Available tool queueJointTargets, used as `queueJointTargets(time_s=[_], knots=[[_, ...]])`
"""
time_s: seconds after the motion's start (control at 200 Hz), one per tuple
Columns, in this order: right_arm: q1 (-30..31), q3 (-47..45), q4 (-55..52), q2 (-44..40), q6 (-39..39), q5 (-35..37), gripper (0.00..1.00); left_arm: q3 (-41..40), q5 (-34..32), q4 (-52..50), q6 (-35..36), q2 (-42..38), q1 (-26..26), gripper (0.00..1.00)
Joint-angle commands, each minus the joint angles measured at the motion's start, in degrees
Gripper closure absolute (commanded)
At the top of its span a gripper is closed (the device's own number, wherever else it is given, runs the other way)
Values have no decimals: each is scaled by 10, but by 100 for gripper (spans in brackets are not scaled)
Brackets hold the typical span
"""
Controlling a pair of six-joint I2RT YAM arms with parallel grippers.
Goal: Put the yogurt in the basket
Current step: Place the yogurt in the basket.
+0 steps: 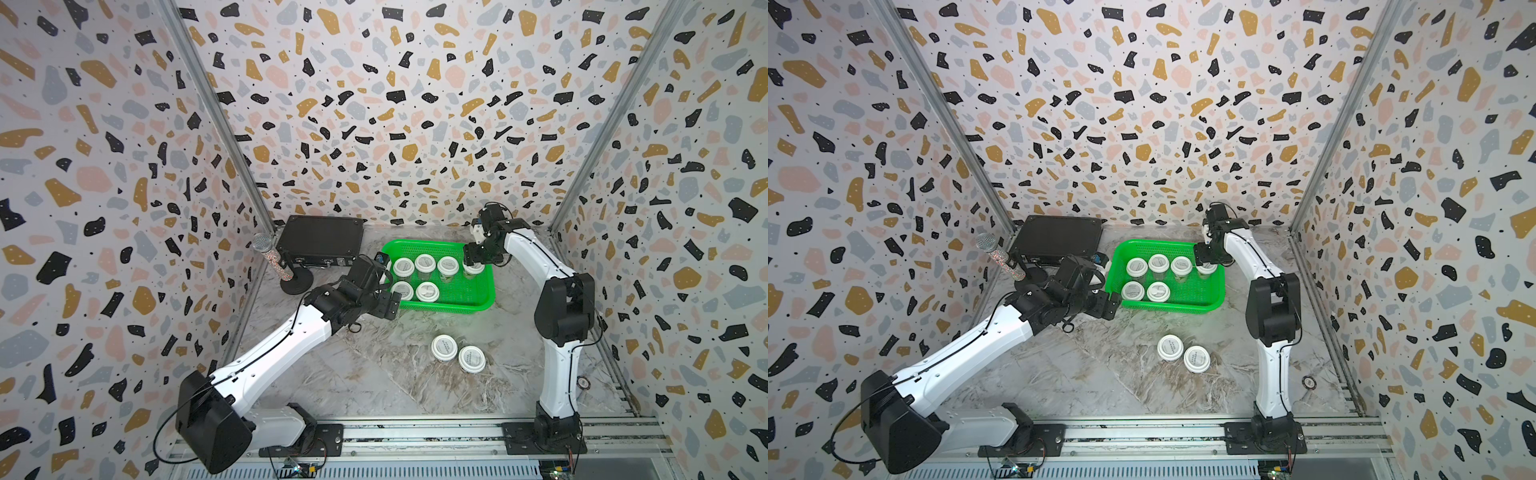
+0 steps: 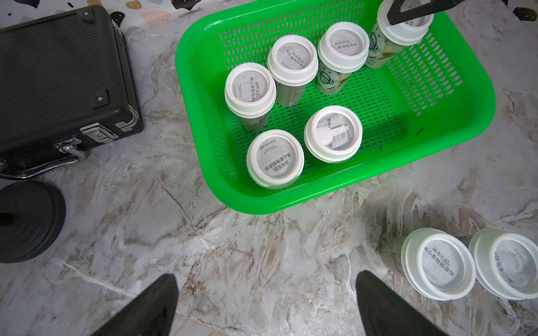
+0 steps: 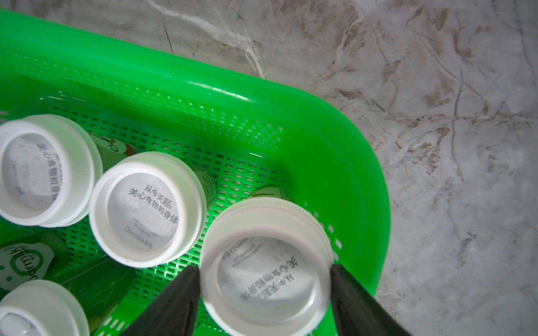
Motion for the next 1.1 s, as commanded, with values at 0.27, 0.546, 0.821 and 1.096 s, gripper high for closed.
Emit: queueJointTargets(time_s=[0.27,0.546,0.821,1.096], knots=[[-3,51,-26,25,4,-6,25,4,-6,10,7,2,5,2],[-3,64,-37,40,7,-18,24,4,-6,11,7,1,6,2],[-3,68,-40,21,5,-16,22,3,-5,11,7,1,7,2],[-3,43,-37,-59,-15,-33,16,1,-4,11,6,-2,7,2]])
